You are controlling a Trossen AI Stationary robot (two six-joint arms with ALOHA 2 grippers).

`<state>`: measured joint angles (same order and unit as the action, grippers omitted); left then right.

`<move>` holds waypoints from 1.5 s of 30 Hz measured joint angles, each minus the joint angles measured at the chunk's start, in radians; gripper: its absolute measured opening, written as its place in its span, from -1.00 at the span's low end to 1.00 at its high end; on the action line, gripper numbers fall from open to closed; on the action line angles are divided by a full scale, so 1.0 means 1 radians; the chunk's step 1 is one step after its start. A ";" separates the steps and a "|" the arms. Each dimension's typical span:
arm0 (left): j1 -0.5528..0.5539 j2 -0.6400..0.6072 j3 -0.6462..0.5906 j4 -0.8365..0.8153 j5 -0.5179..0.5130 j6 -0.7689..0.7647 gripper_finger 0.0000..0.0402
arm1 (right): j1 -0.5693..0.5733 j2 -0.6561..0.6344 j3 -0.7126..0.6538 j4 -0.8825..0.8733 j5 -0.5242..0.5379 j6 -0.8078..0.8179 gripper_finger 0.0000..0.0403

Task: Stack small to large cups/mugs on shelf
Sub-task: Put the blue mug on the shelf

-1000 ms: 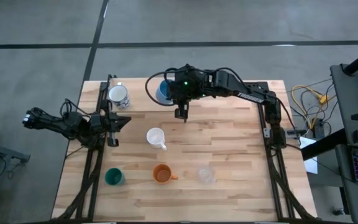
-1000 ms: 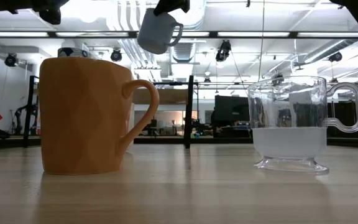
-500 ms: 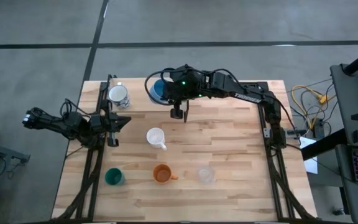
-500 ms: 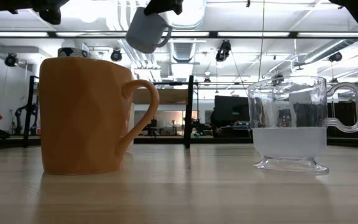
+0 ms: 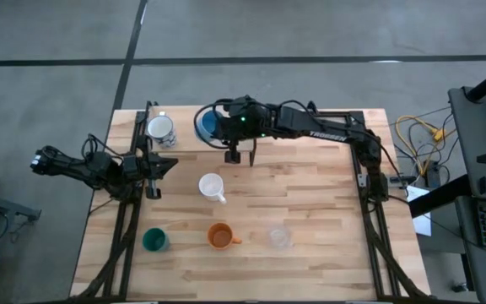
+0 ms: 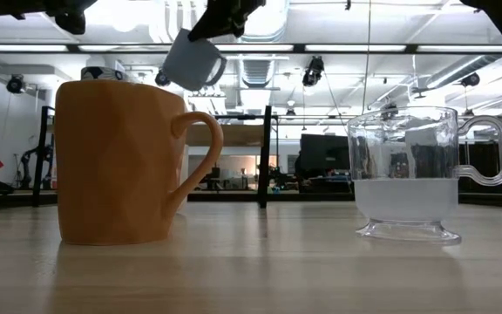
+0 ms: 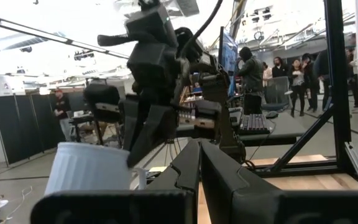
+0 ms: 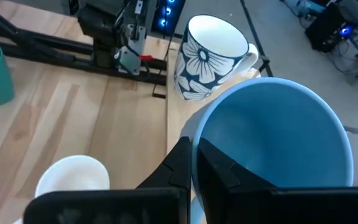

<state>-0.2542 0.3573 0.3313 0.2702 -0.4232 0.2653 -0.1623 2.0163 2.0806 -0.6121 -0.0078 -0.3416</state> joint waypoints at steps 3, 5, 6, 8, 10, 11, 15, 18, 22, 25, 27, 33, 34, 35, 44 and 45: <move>0.000 0.000 0.000 0.000 0.000 0.000 -1.00 | -0.002 0.000 -0.039 0.030 0.000 0.000 -0.96; 0.000 0.001 0.000 0.000 0.000 0.000 -1.00 | -0.002 0.000 -0.062 0.048 0.000 -0.001 -0.96; 0.000 0.000 0.000 0.000 0.000 0.000 -1.00 | -0.002 0.000 -0.074 0.070 0.000 -0.003 -0.96; 0.000 0.000 0.000 0.000 0.000 0.000 -1.00 | -0.002 0.000 -0.093 0.098 0.000 -0.004 -0.96; 0.000 0.000 0.000 0.000 0.000 0.000 -1.00 | -0.002 0.000 -0.109 0.111 0.000 -0.010 -0.96; 0.000 0.000 0.000 -0.001 0.000 0.000 -1.00 | -0.002 0.000 -0.119 0.122 0.000 -0.012 -0.96; 0.000 0.000 0.000 0.000 0.000 0.000 -1.00 | -0.002 0.000 -0.163 0.184 0.000 -0.018 -0.96; 0.000 0.000 0.000 -0.001 0.000 0.000 -1.00 | -0.005 0.000 -0.181 0.191 0.001 -0.019 -0.96; 0.000 0.000 0.000 -0.001 0.000 0.000 -1.00 | -0.009 0.000 -0.196 0.200 0.005 -0.018 -0.96; 0.000 0.000 0.000 -0.001 0.000 0.000 -1.00 | -0.013 0.000 -0.207 0.200 0.008 -0.019 -0.96; 0.000 0.000 0.000 -0.001 0.000 0.000 -1.00 | -0.014 0.000 -0.220 0.206 0.008 -0.018 -0.96; 0.000 0.000 0.000 -0.001 0.000 0.000 -1.00 | -0.017 0.000 -0.237 0.208 0.008 -0.018 -0.96; 0.000 0.000 0.000 -0.001 0.000 0.000 -1.00 | -0.017 0.000 -0.238 0.208 0.009 -0.018 -0.96; 0.000 0.000 0.000 -0.001 0.000 0.000 -1.00 | -0.018 0.000 -0.238 0.208 0.009 -0.018 -0.96; 0.000 0.000 0.000 -0.001 0.000 0.000 -1.00 | -0.019 0.000 -0.209 0.207 0.008 -0.003 -0.93; 0.000 0.000 0.000 -0.001 0.000 0.000 -1.00 | -0.019 0.000 -0.207 0.206 0.008 0.002 -0.91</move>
<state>-0.2541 0.3576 0.3313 0.2687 -0.4230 0.2651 -0.1818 2.0163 1.8735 -0.4057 0.0002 -0.3392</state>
